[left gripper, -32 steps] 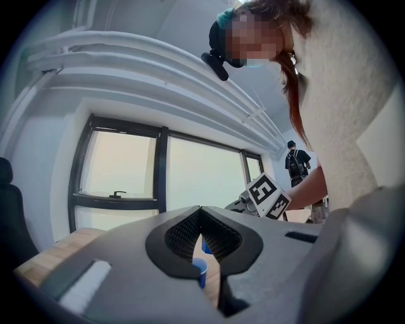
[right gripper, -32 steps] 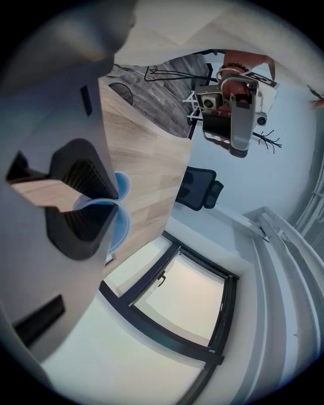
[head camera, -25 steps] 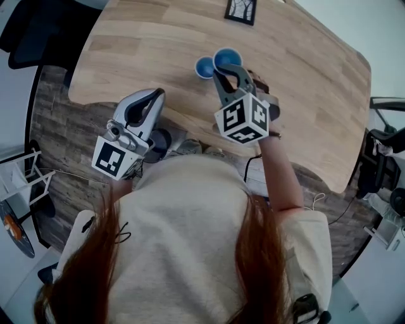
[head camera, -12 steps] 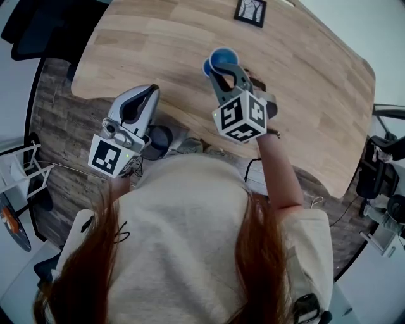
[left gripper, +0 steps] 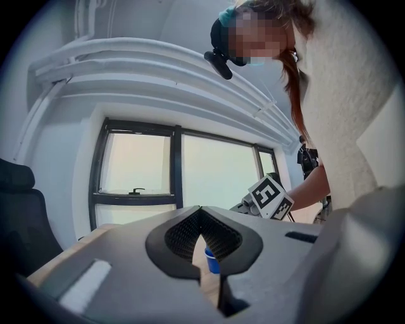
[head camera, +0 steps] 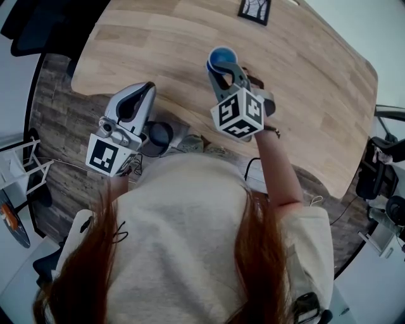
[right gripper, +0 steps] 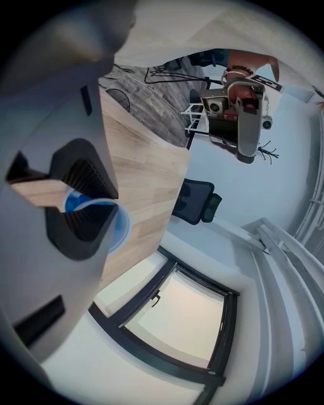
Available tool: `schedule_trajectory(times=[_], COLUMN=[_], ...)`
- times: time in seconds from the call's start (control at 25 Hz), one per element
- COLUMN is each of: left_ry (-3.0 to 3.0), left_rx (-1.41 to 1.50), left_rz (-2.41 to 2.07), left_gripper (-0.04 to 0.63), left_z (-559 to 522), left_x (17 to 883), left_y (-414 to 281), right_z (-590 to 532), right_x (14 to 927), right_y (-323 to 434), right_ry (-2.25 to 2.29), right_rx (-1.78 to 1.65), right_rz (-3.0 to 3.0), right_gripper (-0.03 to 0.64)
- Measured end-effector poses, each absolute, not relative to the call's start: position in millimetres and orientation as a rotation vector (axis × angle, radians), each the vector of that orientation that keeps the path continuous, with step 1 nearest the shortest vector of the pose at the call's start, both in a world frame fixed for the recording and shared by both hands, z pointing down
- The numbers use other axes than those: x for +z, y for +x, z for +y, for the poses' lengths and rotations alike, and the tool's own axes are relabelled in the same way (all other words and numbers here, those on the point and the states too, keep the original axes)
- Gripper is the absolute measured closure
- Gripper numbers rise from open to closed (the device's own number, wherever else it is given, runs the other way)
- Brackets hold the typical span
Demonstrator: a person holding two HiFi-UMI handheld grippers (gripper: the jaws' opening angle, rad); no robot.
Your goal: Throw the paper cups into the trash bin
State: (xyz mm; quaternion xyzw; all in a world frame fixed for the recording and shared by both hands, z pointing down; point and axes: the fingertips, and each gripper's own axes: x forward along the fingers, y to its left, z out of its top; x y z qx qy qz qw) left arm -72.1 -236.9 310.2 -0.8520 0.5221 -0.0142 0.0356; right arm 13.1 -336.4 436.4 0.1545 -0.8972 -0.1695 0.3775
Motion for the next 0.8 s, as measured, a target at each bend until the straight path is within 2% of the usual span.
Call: schedule_trajectory(times=[0.6,0.8], left_ry=[-2.591,-2.599], left_rx=[-0.078,-0.082], left_rz=[1.641,1.633], left_gripper=[0.592,0.592], left_z=[-234,-236], left_x=[313,315], left_y=[-83,-81], right_z=[-340,-337], right_x=[458,462], right_y=[15,13], right_ry=[0.418,0.412], right_rx=[-0.373,-0.335], right_rz=[-2.291,-2.308], right_gripper=[0.578,0.518])
